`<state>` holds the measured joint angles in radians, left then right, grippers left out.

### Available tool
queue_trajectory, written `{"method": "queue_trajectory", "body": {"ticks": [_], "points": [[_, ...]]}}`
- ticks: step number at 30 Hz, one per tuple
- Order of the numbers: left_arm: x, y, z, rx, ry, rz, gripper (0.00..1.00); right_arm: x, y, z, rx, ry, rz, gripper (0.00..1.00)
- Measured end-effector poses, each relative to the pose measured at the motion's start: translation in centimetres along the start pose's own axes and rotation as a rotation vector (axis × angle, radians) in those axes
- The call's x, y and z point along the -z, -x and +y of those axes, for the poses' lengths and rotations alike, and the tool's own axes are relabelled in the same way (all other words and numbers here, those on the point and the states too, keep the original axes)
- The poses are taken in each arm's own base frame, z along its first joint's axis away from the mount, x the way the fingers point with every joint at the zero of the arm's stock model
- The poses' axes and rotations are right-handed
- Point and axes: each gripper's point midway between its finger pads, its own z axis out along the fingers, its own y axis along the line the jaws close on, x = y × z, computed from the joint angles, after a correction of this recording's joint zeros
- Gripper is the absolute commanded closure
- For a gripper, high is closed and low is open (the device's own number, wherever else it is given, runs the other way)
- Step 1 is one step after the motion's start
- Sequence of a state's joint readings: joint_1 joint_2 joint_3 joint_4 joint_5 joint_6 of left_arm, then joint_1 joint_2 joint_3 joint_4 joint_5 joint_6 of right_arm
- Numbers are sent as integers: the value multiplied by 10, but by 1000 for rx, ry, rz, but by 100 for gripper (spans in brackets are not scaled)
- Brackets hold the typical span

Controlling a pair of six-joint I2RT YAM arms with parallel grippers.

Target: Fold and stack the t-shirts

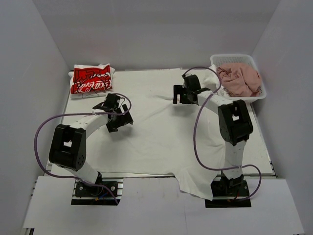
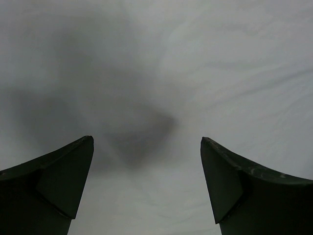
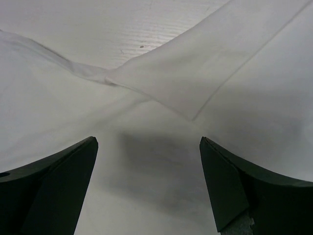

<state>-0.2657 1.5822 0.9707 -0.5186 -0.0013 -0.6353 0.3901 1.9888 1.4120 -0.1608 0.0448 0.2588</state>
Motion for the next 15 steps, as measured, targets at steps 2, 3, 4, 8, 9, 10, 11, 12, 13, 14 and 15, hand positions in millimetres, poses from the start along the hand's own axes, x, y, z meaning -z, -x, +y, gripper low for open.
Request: {"method": "queue_trajectory", "body": {"ticks": [2,3,4,8,9,10,11,12,13,14,15], "points": [[-3,-9,6,-2,14,22,0,-15,-11,4,1,6,37,10],[-4,-11,8,-5,19,29,0,-22,-15,5,1,8,50,10],[-5,-12,9,-7,23,34,0,-26,-17,6,0,11,58,10],[-14,-21,17,-13,45,59,0,-39,-3,12,-11,21,37,10],[-15,-20,17,-15,45,55,0,-42,3,13,-14,24,22,10],[-14,-20,17,-17,46,52,0,-46,8,14,-16,24,9,10],[-15,-19,17,-18,48,50,0,-51,13,15,-17,23,-2,10],[-15,-19,18,-19,51,47,0,-57,20,16,-17,23,-20,10],[-15,-19,18,-20,52,47,0,-67,29,17,-17,24,-44,10],[-16,-19,18,-20,53,46,0,-76,37,18,-18,24,-60,10],[-16,-19,18,-20,54,46,0,-88,50,21,-18,24,-87,10]]}}
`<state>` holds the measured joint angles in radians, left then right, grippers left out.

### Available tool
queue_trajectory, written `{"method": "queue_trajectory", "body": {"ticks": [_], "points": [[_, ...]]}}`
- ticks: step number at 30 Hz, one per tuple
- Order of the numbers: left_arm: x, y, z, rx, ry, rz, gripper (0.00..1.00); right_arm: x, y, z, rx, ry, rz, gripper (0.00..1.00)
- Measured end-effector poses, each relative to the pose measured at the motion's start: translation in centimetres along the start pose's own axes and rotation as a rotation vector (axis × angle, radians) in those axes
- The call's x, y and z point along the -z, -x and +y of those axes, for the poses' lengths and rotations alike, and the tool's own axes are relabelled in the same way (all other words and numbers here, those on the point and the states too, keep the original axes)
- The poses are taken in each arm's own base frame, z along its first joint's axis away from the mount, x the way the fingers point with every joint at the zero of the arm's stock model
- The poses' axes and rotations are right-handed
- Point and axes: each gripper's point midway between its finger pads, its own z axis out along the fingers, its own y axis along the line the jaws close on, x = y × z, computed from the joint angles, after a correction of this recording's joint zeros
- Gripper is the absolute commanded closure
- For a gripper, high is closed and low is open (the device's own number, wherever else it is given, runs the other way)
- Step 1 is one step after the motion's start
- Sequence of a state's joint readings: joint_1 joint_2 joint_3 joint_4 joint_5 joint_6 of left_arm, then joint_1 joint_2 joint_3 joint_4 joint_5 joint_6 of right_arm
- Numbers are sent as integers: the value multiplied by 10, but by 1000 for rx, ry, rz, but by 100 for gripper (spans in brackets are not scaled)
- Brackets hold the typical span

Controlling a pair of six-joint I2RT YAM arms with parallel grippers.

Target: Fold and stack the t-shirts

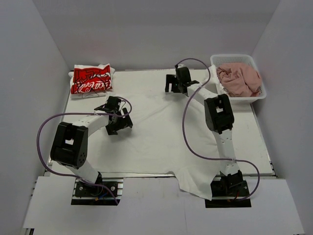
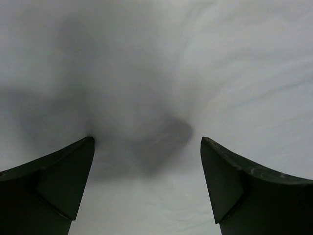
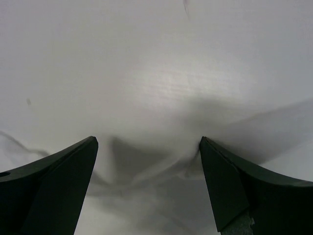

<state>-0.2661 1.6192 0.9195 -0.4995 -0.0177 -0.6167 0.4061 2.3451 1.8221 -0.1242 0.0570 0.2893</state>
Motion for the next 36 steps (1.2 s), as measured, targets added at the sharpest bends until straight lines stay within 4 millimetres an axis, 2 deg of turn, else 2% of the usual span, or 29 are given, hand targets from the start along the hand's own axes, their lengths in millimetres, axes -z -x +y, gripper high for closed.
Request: {"method": "queue_trajectory", "body": {"ticks": [4,6,9,12,14,16,18,21,22,24,26,29,31,33,36], "points": [[0,0,0,1,1,1,0,-49,47,12,-21,29,-136,10],[0,0,0,1,1,2,0,-58,60,16,-26,47,-189,10],[0,1,0,1,7,7,0,-55,70,18,-8,59,-239,10],[1,1,0,2,10,6,0,-34,73,16,27,48,-250,10],[1,2,1,2,15,8,0,-9,79,16,57,37,-254,10],[2,2,2,3,21,9,0,28,87,16,80,25,-266,10],[4,3,5,5,40,8,0,77,87,13,80,8,-291,10],[10,9,8,13,67,-11,0,149,58,2,46,-22,-289,10],[14,12,8,17,72,-24,0,166,45,-2,29,-32,-278,10],[23,21,8,26,72,-55,0,187,13,-10,0,-48,-235,10],[33,34,7,35,79,-100,0,193,-27,-20,-18,-73,-152,10],[44,57,-1,43,74,-170,0,189,-88,-40,-30,-143,7,10],[48,69,-3,47,79,-202,0,189,-115,-52,-31,-195,91,10],[47,76,-5,49,85,-217,0,187,-127,-61,-33,-246,133,10],[38,79,-3,51,108,-210,0,183,-130,-74,-32,-324,152,10]]}}
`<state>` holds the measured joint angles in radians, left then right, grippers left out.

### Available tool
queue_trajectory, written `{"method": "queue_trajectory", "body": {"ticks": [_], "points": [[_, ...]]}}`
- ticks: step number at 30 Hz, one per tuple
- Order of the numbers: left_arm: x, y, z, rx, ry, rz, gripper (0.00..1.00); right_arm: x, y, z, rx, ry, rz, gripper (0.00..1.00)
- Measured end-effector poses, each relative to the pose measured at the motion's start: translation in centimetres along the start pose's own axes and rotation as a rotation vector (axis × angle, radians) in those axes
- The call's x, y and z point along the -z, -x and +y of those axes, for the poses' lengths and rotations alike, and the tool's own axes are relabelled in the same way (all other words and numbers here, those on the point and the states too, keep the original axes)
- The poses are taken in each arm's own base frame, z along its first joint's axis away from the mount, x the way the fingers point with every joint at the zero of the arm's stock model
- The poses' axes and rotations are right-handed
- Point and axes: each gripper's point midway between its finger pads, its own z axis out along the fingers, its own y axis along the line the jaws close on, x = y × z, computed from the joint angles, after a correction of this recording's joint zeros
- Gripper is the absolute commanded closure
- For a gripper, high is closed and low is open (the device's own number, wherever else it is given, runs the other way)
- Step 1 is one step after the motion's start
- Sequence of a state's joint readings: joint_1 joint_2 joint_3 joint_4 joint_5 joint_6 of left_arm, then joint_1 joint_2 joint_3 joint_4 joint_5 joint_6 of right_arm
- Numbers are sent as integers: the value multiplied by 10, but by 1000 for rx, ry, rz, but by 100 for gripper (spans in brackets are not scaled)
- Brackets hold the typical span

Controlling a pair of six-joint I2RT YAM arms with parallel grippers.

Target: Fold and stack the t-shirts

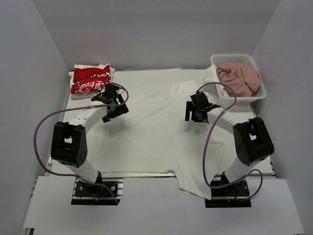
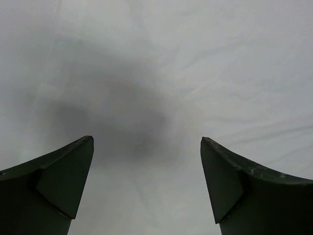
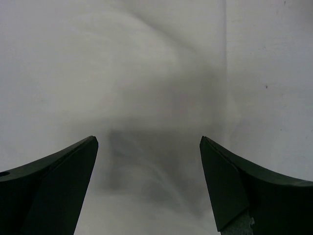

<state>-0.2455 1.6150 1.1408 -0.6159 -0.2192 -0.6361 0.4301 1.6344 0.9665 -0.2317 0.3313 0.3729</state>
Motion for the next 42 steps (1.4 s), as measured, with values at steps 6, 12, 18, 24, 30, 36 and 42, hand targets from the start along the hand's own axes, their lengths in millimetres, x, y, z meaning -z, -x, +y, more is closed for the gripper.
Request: {"method": "queue_trajectory", "body": {"ticks": [6,12,18,24,30,36,42], "points": [[-19,-16,9,-9,35,37,0,-20,-5,-5,-20,-18,33,10],[-43,-37,28,-22,114,94,0,-40,7,-4,-56,31,36,10],[-59,-25,34,-7,164,102,0,-50,28,11,-48,115,-6,10],[-73,1,33,18,180,84,0,-26,42,11,-19,162,-60,10],[-73,10,42,15,214,64,0,30,92,-12,-81,128,-227,10],[-57,25,58,36,257,23,0,7,69,-66,-126,-75,-114,10],[-39,41,61,58,253,-33,0,-31,18,-91,-113,-205,81,12]]}}
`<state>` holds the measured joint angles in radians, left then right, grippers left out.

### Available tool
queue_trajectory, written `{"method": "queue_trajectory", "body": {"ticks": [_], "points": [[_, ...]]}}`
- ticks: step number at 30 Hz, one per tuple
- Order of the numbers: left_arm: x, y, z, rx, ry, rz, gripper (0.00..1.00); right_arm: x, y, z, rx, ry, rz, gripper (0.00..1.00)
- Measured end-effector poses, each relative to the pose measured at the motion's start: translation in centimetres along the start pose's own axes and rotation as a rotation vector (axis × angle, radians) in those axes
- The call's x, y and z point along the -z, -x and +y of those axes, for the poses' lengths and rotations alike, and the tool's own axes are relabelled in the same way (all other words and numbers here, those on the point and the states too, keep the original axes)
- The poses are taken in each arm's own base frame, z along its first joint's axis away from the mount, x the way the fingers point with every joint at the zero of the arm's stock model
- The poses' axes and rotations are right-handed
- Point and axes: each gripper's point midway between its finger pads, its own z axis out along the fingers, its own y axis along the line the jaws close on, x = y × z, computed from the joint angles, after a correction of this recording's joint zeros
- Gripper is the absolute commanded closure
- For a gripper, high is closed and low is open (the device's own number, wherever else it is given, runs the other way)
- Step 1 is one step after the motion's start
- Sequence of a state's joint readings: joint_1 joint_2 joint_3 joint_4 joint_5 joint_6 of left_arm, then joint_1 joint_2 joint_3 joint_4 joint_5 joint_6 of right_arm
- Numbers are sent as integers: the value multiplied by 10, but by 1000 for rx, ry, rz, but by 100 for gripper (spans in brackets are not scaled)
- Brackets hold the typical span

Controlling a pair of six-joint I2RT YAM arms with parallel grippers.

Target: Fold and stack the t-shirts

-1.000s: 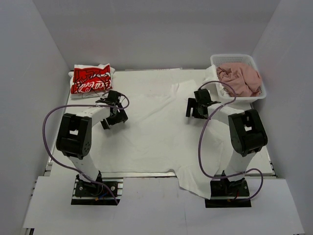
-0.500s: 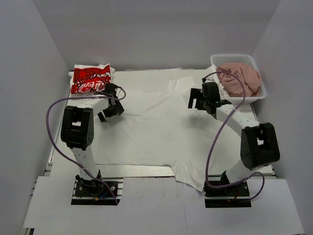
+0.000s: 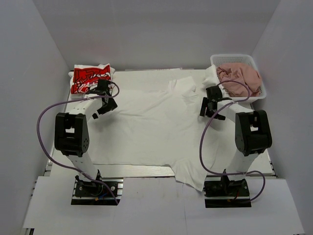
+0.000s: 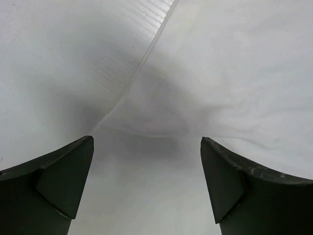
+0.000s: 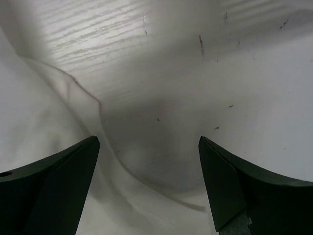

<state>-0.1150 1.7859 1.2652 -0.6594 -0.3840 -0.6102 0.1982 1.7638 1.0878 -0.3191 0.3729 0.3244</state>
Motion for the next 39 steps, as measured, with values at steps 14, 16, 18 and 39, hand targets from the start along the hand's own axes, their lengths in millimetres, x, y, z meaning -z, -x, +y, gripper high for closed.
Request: {"method": "queue_trajectory", "body": {"ticks": [14,16,18,39], "points": [[12,9,0,18,-26,-39,0,-22,17,15,-39,7,-11,17],[12,9,0,18,-28,-38,0,-22,17,23,-41,51,-10,18],[12,8,0,16,-31,-36,0,-23,16,32,-45,97,-10,18],[6,-1,-3,4,-46,-9,0,-27,28,70,-64,235,-80,100]]}}
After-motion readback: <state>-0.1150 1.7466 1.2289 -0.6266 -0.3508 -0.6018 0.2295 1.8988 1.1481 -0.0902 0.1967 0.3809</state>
